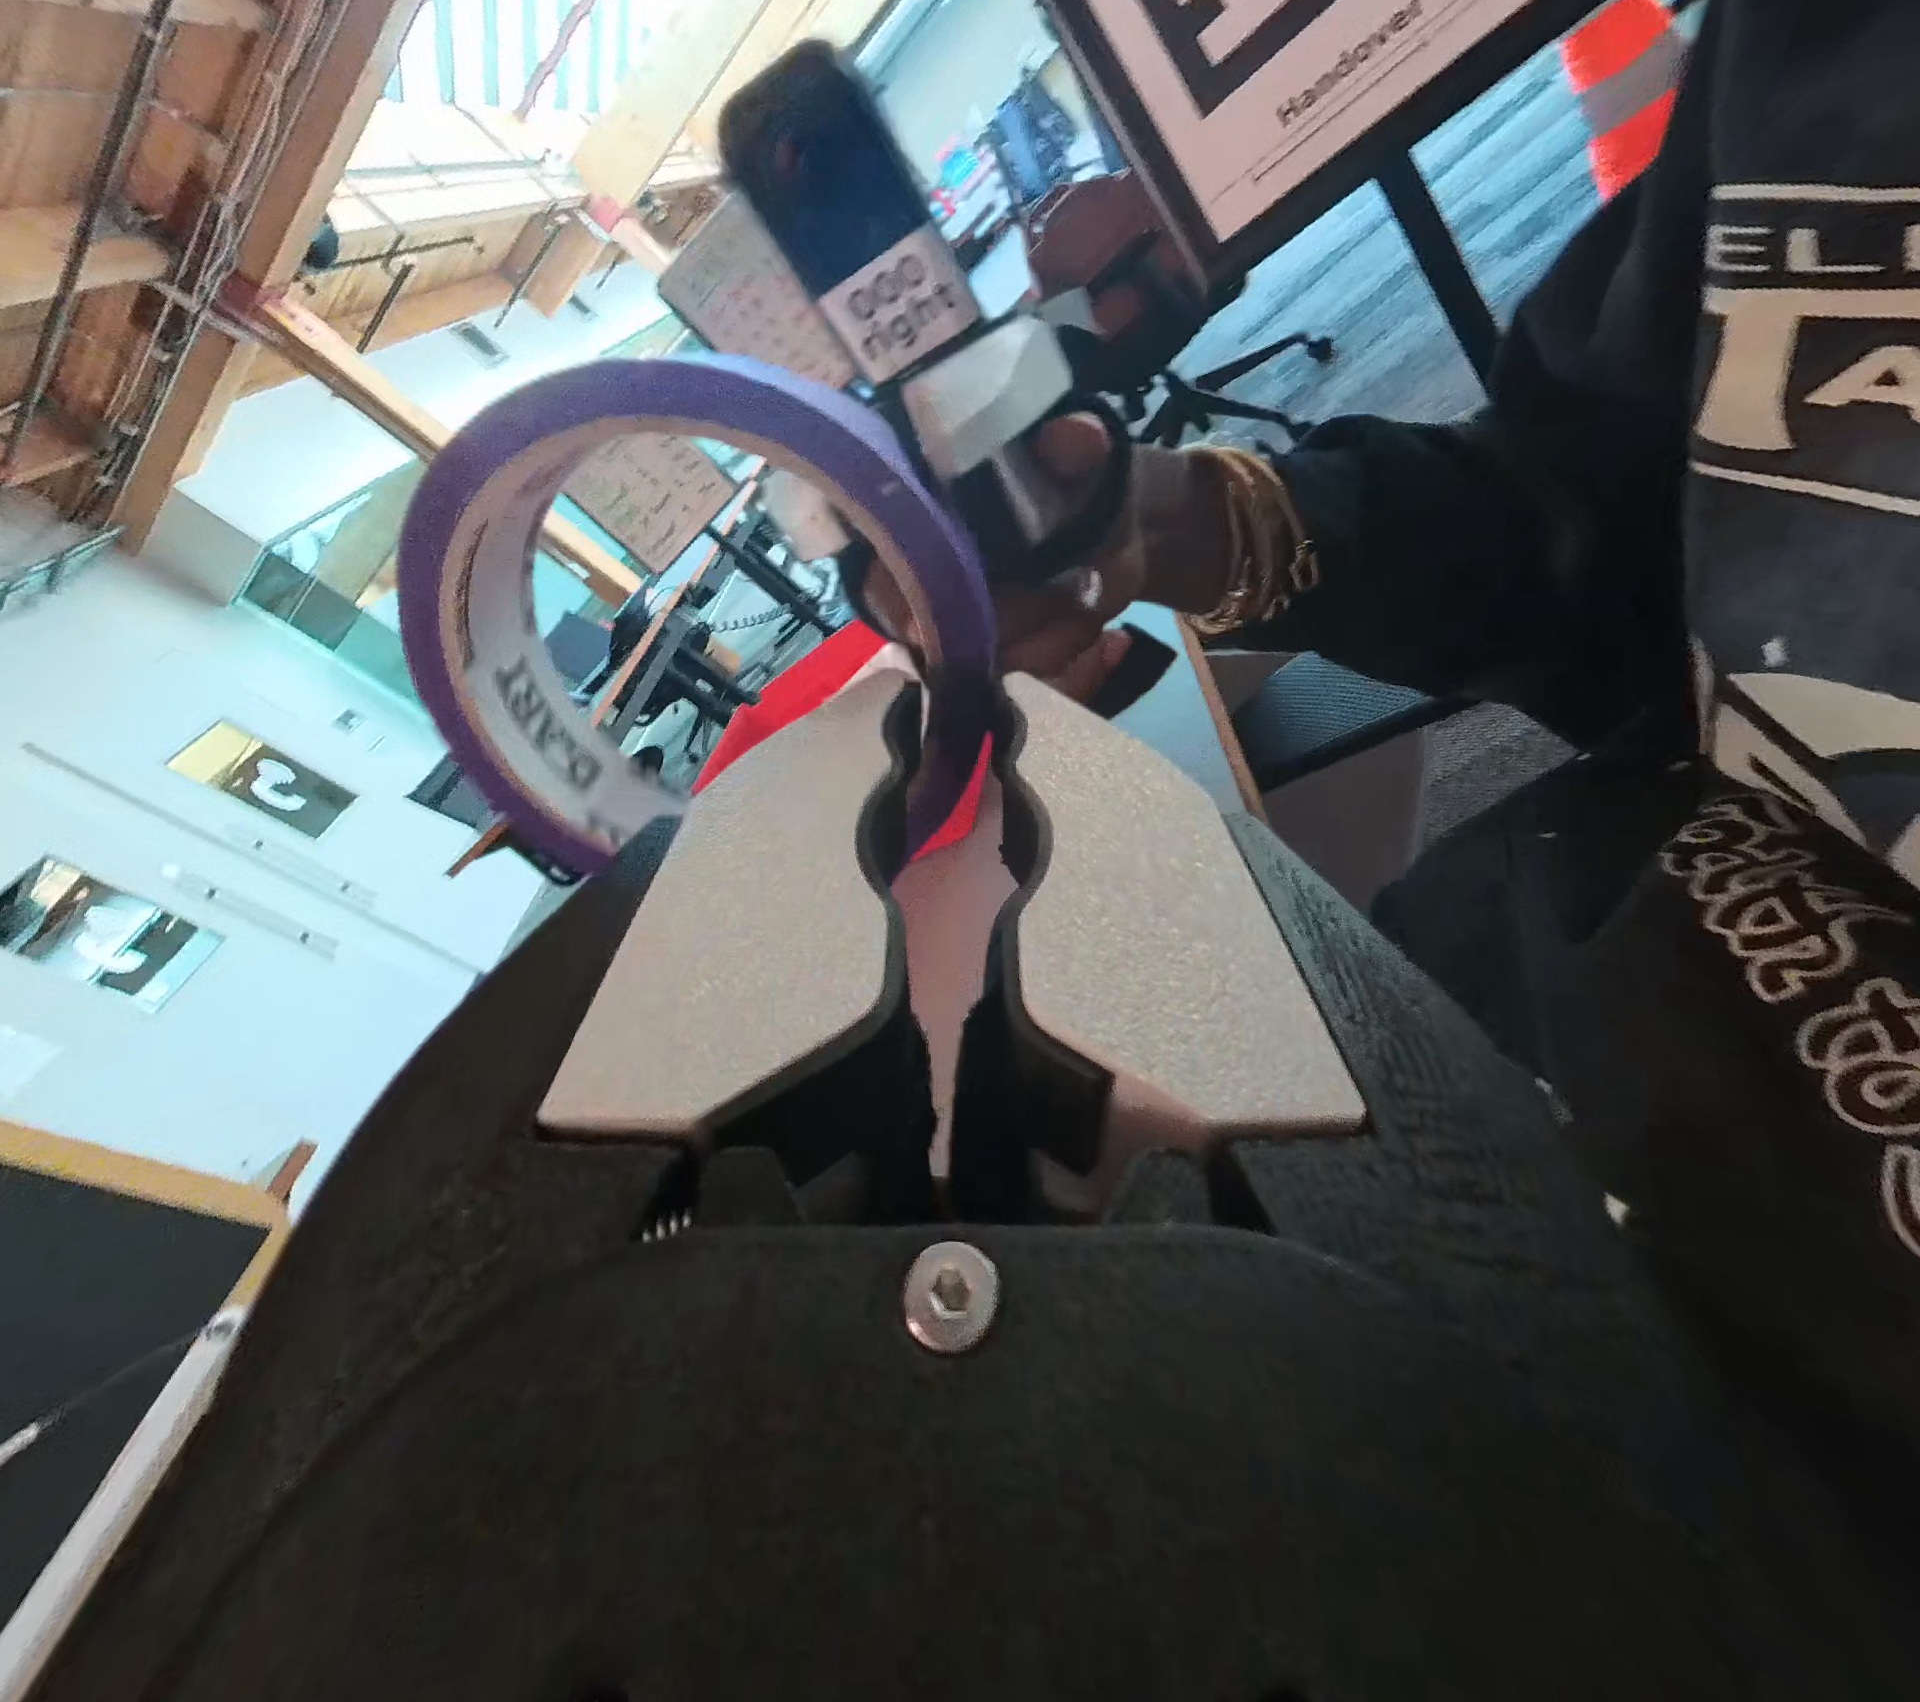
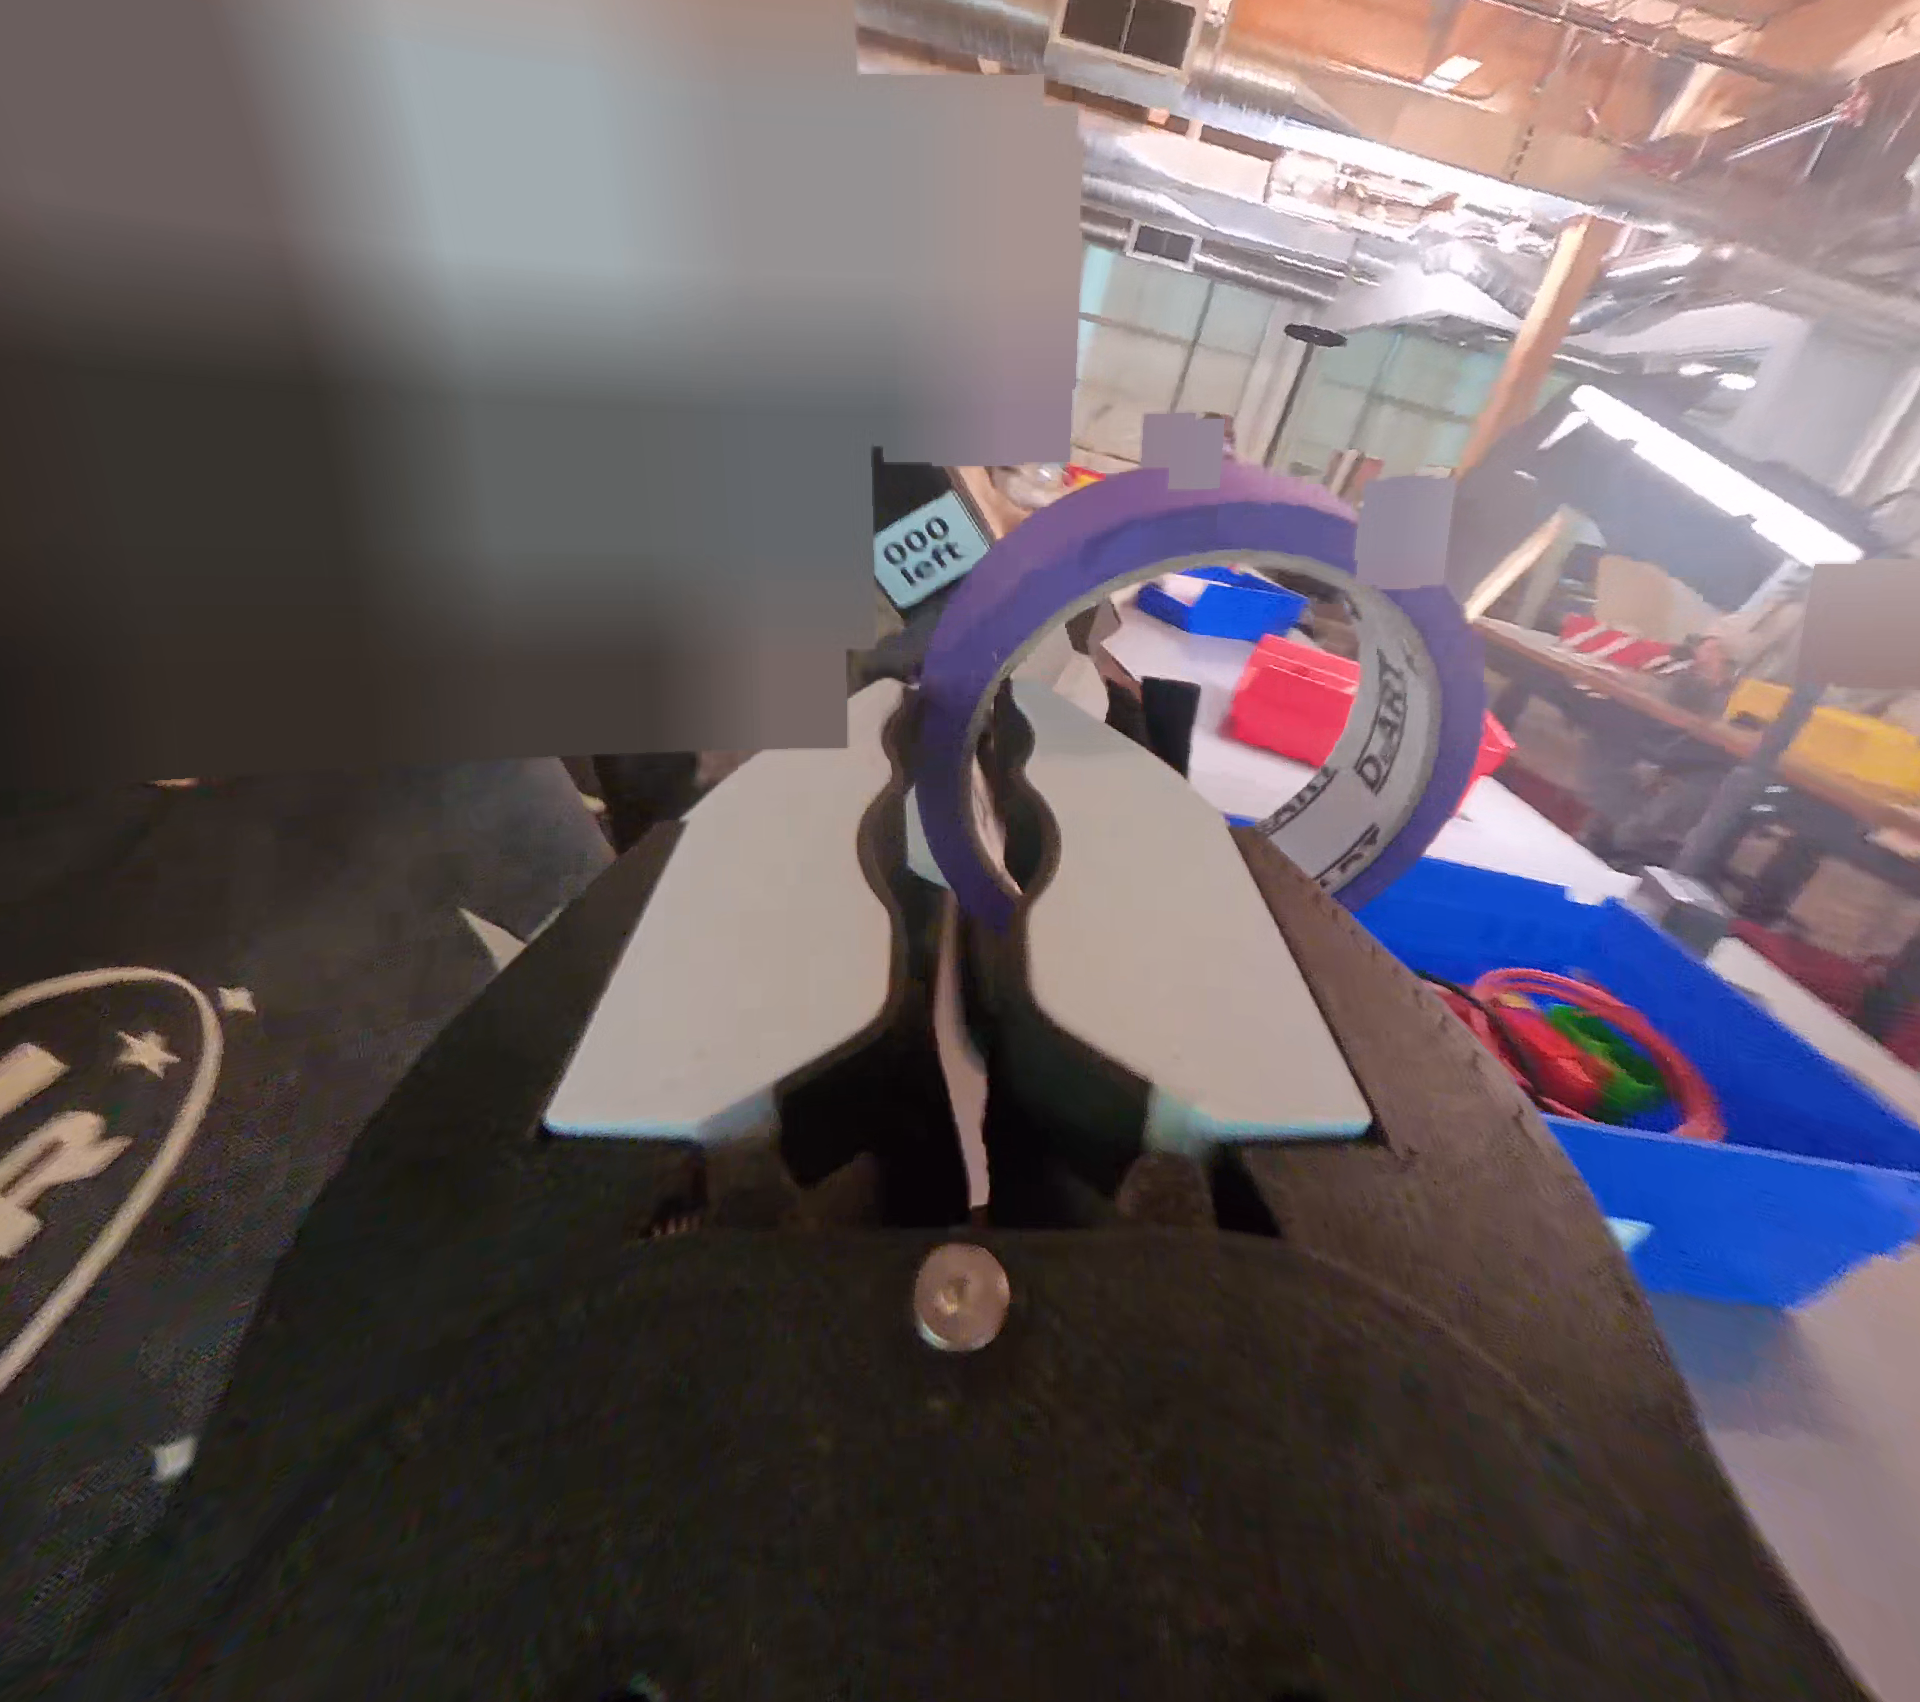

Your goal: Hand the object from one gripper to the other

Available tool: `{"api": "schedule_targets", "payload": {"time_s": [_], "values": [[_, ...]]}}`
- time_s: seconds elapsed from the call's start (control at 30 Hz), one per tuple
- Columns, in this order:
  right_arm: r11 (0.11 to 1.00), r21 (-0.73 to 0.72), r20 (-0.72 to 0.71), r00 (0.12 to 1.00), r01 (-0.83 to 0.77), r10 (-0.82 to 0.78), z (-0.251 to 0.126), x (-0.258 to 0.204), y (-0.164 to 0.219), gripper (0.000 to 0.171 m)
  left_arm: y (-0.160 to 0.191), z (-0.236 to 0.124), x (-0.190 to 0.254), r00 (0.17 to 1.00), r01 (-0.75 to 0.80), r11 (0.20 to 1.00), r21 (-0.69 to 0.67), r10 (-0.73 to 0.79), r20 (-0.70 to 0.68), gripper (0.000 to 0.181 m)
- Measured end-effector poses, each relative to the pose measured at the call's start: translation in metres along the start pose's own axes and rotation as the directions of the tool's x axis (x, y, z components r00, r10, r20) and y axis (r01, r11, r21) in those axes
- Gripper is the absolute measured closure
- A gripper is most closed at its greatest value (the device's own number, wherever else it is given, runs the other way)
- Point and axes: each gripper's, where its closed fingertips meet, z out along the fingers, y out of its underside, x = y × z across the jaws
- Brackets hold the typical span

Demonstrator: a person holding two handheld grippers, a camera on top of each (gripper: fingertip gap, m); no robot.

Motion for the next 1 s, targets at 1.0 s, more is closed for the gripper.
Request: {"api": "schedule_targets", "payload": {"time_s": [1.0], "values": [[0.867,0.071,-0.939,0.26,-0.494,0.225,-0.325,0.19,0.118,0.159,-0.022,-0.172,-0.152,0.54,0.061,0.787,0.614,-0.543,0.643,0.114]]}}
